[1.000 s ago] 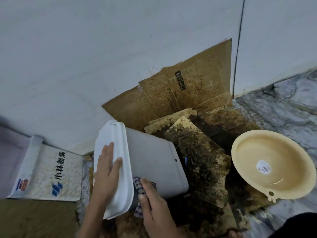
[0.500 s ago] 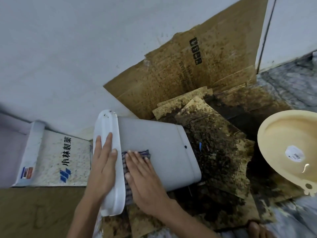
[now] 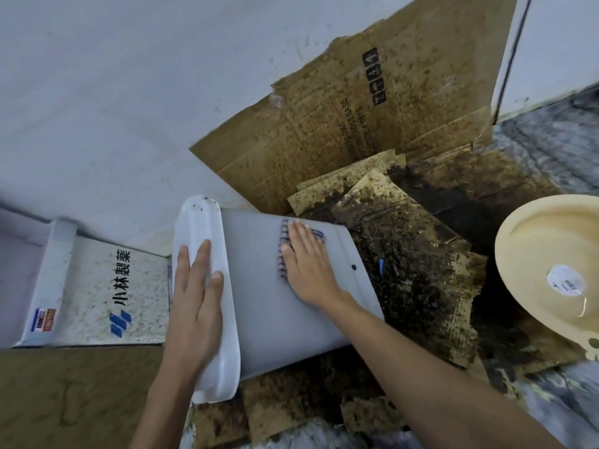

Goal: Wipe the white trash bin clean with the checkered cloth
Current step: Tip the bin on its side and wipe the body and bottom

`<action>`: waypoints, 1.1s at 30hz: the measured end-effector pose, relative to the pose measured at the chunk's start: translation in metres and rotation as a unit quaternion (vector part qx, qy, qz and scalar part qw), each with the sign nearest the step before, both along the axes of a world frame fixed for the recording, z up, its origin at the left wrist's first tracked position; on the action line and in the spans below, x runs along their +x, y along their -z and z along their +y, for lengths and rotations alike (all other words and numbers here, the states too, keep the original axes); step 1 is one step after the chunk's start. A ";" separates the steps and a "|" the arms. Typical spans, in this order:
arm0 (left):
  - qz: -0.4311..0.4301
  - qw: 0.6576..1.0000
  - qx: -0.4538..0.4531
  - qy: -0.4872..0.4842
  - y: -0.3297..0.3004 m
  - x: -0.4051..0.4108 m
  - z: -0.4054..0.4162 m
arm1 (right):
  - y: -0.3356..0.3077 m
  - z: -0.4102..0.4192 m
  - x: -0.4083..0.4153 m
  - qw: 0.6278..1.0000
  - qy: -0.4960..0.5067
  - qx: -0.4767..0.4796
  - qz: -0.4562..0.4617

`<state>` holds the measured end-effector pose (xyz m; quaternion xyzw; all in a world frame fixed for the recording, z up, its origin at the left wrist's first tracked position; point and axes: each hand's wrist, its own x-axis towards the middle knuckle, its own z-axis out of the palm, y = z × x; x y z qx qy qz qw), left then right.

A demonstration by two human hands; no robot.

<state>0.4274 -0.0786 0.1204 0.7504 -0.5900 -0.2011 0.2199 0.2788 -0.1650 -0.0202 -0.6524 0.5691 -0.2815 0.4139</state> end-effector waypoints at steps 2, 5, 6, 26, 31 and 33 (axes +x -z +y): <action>-0.001 1.000 0.005 -0.005 0.000 0.000 0.001 | 0.002 0.031 -0.008 1.000 0.000 0.006 0.015; -0.001 1.000 0.006 -0.001 0.000 0.000 0.002 | -0.020 0.075 0.002 0.999 -0.027 -0.020 0.026; 0.000 1.000 0.007 0.000 0.000 0.000 0.003 | -0.031 0.083 0.009 0.998 -0.043 -0.038 0.019; -0.004 1.000 0.012 -0.014 -0.006 -0.018 0.002 | 0.041 0.057 -0.047 0.994 0.054 0.076 0.053; 0.000 1.000 0.016 -0.024 -0.009 -0.023 0.002 | -0.003 0.041 -0.015 0.999 -0.023 -0.030 -0.004; -0.002 1.000 0.016 -0.021 -0.009 -0.022 0.002 | 0.011 0.003 -0.016 1.000 -0.008 -0.014 0.006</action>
